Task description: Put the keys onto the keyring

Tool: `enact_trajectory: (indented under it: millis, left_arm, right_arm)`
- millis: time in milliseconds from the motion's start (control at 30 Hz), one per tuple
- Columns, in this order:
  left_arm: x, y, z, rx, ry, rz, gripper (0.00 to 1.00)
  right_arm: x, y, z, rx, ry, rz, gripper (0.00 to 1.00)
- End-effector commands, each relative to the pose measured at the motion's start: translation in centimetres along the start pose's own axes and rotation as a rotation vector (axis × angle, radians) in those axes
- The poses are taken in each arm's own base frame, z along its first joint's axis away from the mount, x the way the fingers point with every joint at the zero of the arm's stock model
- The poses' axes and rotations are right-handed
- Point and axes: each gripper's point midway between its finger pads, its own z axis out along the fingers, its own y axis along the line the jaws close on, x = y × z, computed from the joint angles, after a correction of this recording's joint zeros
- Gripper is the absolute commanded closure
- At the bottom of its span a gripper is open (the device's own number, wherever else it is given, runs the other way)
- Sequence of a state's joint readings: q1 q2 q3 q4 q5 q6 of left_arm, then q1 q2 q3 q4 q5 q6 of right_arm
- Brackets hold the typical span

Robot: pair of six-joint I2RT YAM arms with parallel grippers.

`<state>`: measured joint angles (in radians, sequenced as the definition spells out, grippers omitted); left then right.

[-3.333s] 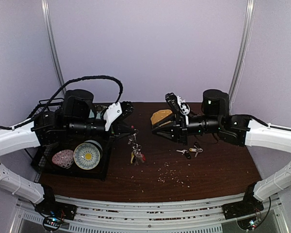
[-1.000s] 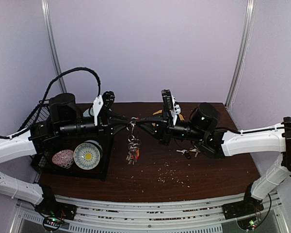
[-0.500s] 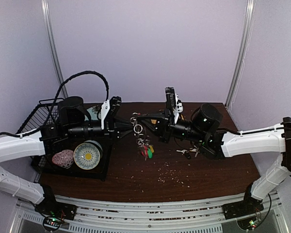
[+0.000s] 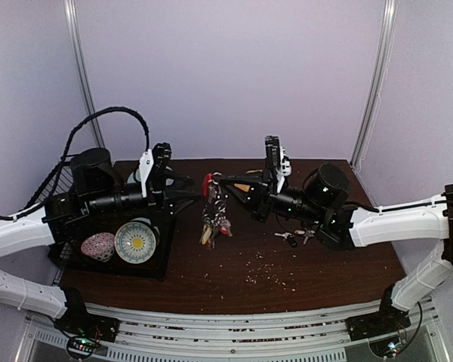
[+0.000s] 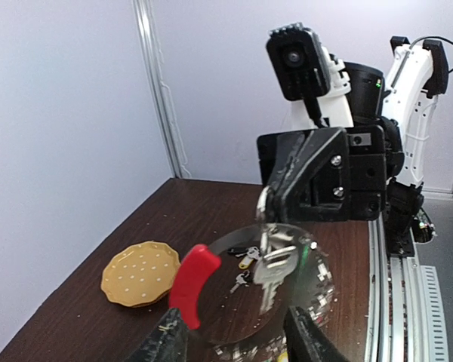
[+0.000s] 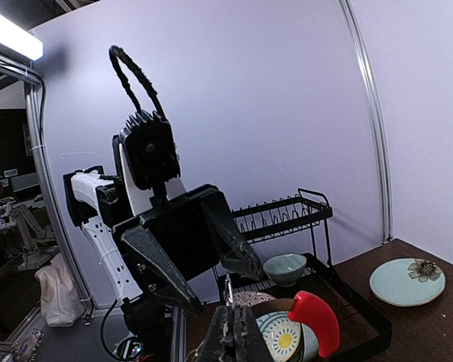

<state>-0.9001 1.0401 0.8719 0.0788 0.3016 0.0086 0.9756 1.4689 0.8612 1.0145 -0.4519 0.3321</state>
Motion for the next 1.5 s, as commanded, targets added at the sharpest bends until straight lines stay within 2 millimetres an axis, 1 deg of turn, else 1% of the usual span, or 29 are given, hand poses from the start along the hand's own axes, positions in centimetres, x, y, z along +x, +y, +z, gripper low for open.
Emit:
enact_trajectory:
  millis: [0, 67, 133, 167, 200, 233, 267, 333, 467, 567, 733, 867, 1067, 1333, 1467]
  left_arm:
    - [-1.7, 2.9, -1.7, -0.129, -0.01, 0.063, 0.52]
    - [-3.4, 2.6, -1.9, -0.1, -0.048, 0.085, 0.5]
    - [-5.0, 1.2, -1.7, -0.011, -0.091, 0.104, 0.52]
    - [-5.7, 0.2, -1.6, 0.056, -0.116, 0.11, 0.54]
    - [-6.0, -0.9, -1.5, 0.121, -0.134, 0.111, 0.56]
    - [-6.0, -1.7, -1.1, 0.183, -0.141, 0.104, 0.58]
    - [-6.0, -2.0, -0.8, 0.209, -0.145, 0.096, 0.61]
    - [-5.7, -2.1, -0.2, 0.227, -0.147, 0.087, 0.64]
    - [-6.0, -1.9, 0.6, 0.233, -0.173, 0.078, 0.65]
    - [-6.2, -1.7, 1.2, 0.237, -0.168, 0.061, 0.72]
    - [-6.3, -1.4, 1.7, 0.231, -0.177, 0.049, 0.74]
    - [-6.7, -1.1, 2.0, 0.217, -0.19, 0.036, 0.75]
    - [-6.2, -0.9, 2.7, 0.218, -0.168, 0.023, 0.81]
    - [-5.6, -1.1, 3.5, 0.224, -0.145, 0.016, 0.81]
    - [-5.4, -1.4, 3.8, 0.231, -0.138, 0.015, 0.88]
  right_arm:
    - [-2.9, 1.1, -0.6, -0.008, -0.072, -0.057, 1.0]
    - [-3.0, 1.2, -0.7, -0.012, -0.068, -0.059, 1.0]
    - [-3.0, 1.3, -0.7, -0.012, -0.064, -0.066, 1.0]
    - [-3.0, 1.3, -0.8, -0.011, -0.064, -0.071, 1.0]
    - [-3.1, 1.3, -0.8, -0.009, -0.064, -0.077, 1.0]
    - [-3.2, 1.3, -0.9, -0.007, -0.066, -0.081, 1.0]
    - [-3.2, 1.3, -0.9, -0.006, -0.067, -0.083, 1.0]
    - [-3.3, 1.5, -0.8, -0.015, -0.066, -0.085, 1.0]
    - [-3.1, 1.4, -0.5, -0.02, -0.063, -0.081, 1.0]
    - [-3.1, 1.5, -0.4, -0.027, -0.064, -0.08, 1.0]
    - [-3.1, 1.6, -0.3, -0.034, -0.062, -0.076, 1.0]
    - [-3.0, 1.6, -0.3, -0.035, -0.059, -0.071, 1.0]
    - [-3.1, 1.6, -0.2, -0.035, -0.063, -0.073, 1.0]
    - [-3.0, 1.6, -0.3, -0.035, -0.055, -0.081, 1.0]
    - [-3.1, 1.7, -0.3, -0.037, -0.058, -0.084, 1.0]
